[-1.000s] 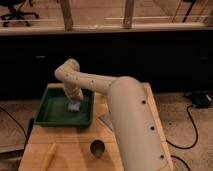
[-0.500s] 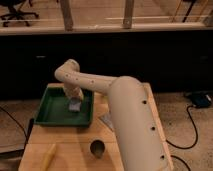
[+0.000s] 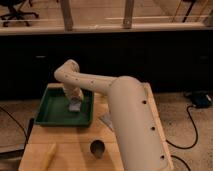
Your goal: Wipe tray with sponge
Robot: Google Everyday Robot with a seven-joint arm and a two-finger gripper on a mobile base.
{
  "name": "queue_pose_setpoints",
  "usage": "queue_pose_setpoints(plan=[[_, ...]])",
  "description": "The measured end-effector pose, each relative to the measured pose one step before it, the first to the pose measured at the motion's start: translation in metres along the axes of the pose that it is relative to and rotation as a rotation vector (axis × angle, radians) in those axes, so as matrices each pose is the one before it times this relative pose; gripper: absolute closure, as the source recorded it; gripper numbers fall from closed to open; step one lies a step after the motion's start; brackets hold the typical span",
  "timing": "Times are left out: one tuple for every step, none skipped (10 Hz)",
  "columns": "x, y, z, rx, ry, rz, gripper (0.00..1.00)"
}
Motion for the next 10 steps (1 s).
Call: queue_pose_setpoints(plan=[[-0.00142, 0.00397, 0.00120, 0.00501, -0.00051, 0.00941, 1.00], [-0.00221, 0.00232, 0.00148, 0.00775, -0.00160, 0.01057, 1.00], [-0.00102, 0.00186, 0.00198, 0.00443, -0.00128, 0.00932, 1.00], [0.00020, 0.00300, 0.00161, 0.00119, -0.00201, 0.01054, 1.00], [0.00195, 0.00370, 0.00153, -0.00162, -0.00094, 0.01225, 1.00], [0.00510, 0.00414, 0.00207, -0.00982, -0.00104, 0.01279, 1.00], [0.00631, 0.00032, 0.00160, -0.01128, -0.00011, 0.00336, 1.00], [0.00898, -0.00379, 0.00336, -0.01247, -0.00092, -0.00223, 1.00], [0.00543, -0.00509, 0.00263, -0.00294, -0.00245, -0.00464, 1.00], [0.00232, -0.00215, 0.00317, -0.00358, -0.00655, -0.00674, 1.00]])
